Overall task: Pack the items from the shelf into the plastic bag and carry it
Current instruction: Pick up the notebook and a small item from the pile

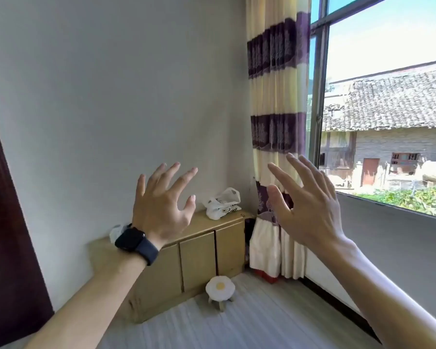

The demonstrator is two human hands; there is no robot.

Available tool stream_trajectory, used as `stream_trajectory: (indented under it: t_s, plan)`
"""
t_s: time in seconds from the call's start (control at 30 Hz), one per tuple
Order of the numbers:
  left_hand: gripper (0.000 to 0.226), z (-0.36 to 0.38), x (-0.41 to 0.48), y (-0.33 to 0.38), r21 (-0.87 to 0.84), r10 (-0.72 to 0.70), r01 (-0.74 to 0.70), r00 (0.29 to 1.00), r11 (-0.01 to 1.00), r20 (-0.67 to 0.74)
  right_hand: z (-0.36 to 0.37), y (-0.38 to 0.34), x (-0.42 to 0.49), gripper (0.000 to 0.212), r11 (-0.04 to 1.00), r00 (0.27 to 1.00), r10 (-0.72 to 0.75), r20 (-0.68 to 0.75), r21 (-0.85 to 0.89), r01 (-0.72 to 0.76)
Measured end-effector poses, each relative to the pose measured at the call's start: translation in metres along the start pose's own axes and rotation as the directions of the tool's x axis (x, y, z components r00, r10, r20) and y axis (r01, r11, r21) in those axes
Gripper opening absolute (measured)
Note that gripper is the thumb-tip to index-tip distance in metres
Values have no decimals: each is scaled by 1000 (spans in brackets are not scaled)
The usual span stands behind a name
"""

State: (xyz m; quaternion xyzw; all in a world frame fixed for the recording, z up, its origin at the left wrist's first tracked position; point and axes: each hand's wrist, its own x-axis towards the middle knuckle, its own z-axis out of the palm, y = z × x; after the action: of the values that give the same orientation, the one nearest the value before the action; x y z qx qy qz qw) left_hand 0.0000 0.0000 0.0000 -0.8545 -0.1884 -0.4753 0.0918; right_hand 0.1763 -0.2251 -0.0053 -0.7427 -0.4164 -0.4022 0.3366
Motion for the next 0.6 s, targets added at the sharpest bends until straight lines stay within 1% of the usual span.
stream_trajectory:
  t_s: [0.07,0.2,0.27,0.37,0.5,0.6]
  plan:
    - [57,11,-9,9,19,9,-9,1000,1000,0,2,10,-16,43,1000,1000,4,0,21,-4]
    - [54,54,-47,23,11,-66,65,995,998,70,21,46,-60,38,999,999,28,32,33,-29]
    - [53,77,-66,27,-13,-105,107,989,994,101,30,63,-79,37,997,996,67,56,40,-70]
    - [54,114,-91,31,-18,-138,144,973,989,184,53,85,-107,36,995,984,96,147,17,-99]
    - [55,169,-110,23,-109,-168,208,939,972,301,95,107,-124,38,992,949,126,288,-14,-128]
    - [54,211,-114,9,-76,-205,254,895,964,396,136,118,-123,36,992,927,128,353,-27,-127]
